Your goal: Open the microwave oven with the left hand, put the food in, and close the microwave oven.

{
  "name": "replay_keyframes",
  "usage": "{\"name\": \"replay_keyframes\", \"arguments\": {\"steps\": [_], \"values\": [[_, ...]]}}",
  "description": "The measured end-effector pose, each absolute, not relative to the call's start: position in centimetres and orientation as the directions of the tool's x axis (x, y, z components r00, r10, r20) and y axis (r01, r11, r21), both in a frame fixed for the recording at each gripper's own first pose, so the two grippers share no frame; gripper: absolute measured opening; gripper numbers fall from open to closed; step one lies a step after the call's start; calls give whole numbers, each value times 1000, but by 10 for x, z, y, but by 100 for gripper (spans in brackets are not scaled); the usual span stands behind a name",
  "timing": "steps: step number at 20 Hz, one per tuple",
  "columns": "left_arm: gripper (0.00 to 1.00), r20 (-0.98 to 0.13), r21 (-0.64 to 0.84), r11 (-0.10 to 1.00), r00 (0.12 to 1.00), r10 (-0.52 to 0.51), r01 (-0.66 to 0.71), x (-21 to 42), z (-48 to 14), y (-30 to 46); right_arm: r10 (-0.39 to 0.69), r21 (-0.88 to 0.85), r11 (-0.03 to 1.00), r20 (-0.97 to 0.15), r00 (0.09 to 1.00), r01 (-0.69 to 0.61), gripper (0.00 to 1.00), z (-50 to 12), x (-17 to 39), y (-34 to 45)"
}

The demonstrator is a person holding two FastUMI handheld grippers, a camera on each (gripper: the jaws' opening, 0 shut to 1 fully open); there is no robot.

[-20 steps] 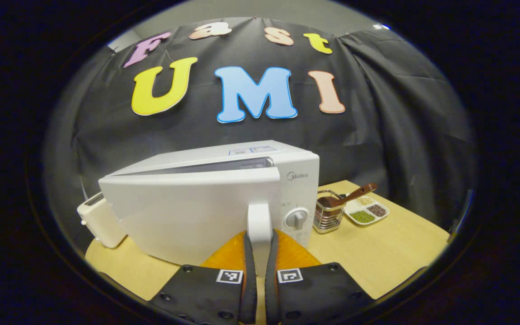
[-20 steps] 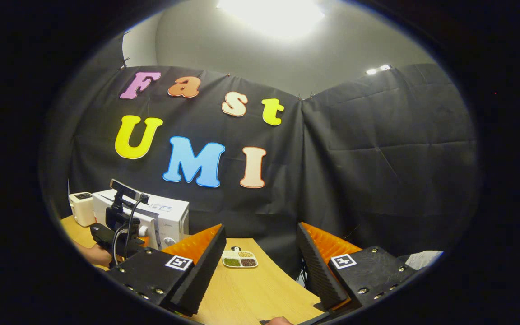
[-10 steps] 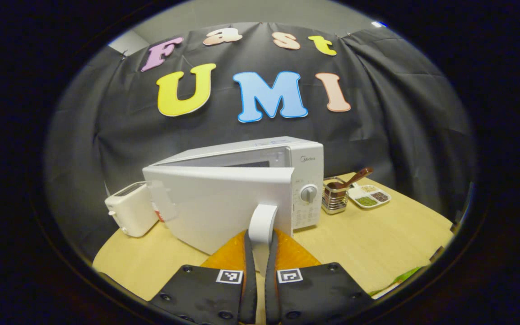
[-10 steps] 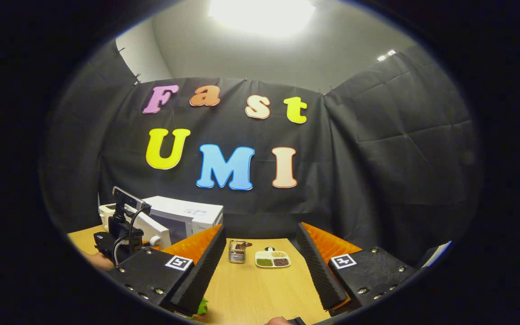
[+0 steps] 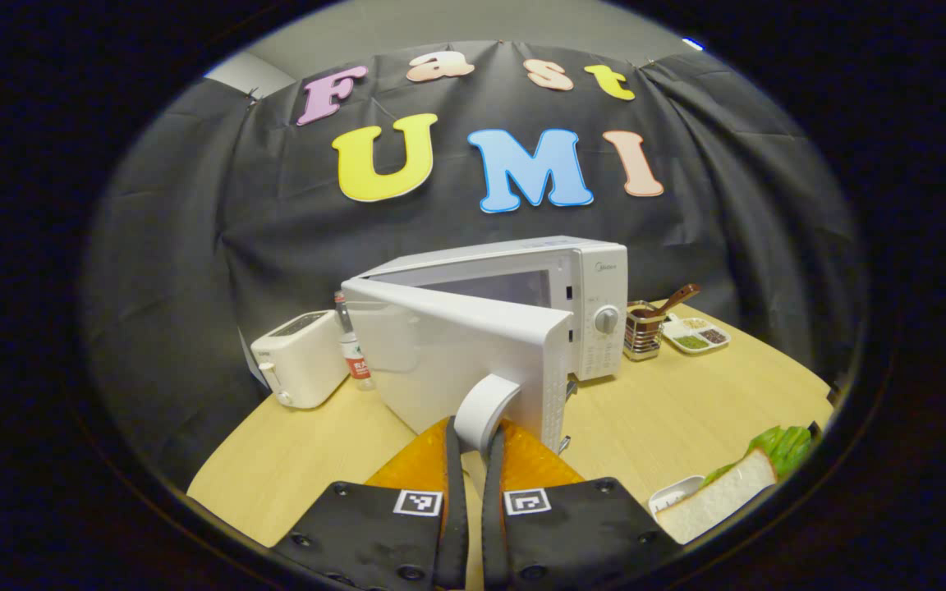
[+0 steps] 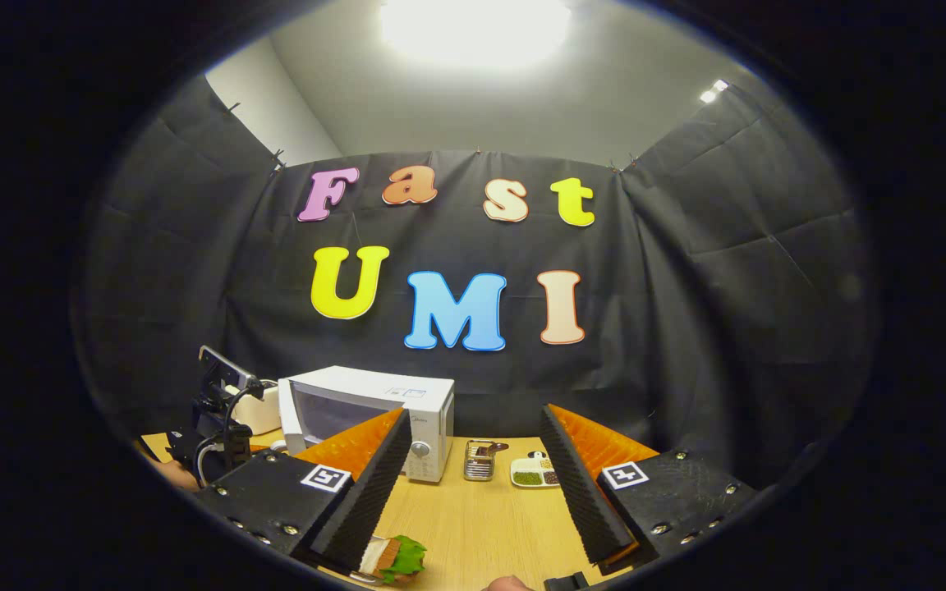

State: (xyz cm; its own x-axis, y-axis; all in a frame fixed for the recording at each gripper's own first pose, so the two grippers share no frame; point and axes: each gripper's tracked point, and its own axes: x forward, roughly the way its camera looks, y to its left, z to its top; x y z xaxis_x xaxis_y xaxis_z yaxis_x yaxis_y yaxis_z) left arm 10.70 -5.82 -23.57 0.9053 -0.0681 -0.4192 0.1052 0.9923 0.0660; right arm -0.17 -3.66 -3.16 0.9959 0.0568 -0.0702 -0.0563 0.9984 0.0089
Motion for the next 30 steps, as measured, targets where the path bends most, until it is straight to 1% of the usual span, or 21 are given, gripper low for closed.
{"name": "replay_keyframes", "arguments": {"steps": [3,10,15,19,25,30], "values": [[14,-423,62,991,902,-83,121,96,-235,-35,68,31,997,-67,995,-66,95,-29,-1,-8],[13,-421,60,989,902,-95,133,72,-237,30,98,17,995,-62,993,-97,95,-22,-2,60],[13,-419,58,984,899,-129,168,66,-239,71,111,21,994,-58,992,-110,95,-21,-3,104],[13,-416,62,983,900,-132,173,65,-241,103,120,24,993,-56,991,-119,95,-22,-4,136],[13,-410,42,976,894,-180,216,64,-243,129,119,28,993,-40,992,-118,95,-18,-3,171],[13,-410,29,976,893,-186,216,63,-245,148,131,16,991,-50,990,-130,95,-19,-2,195]]}}
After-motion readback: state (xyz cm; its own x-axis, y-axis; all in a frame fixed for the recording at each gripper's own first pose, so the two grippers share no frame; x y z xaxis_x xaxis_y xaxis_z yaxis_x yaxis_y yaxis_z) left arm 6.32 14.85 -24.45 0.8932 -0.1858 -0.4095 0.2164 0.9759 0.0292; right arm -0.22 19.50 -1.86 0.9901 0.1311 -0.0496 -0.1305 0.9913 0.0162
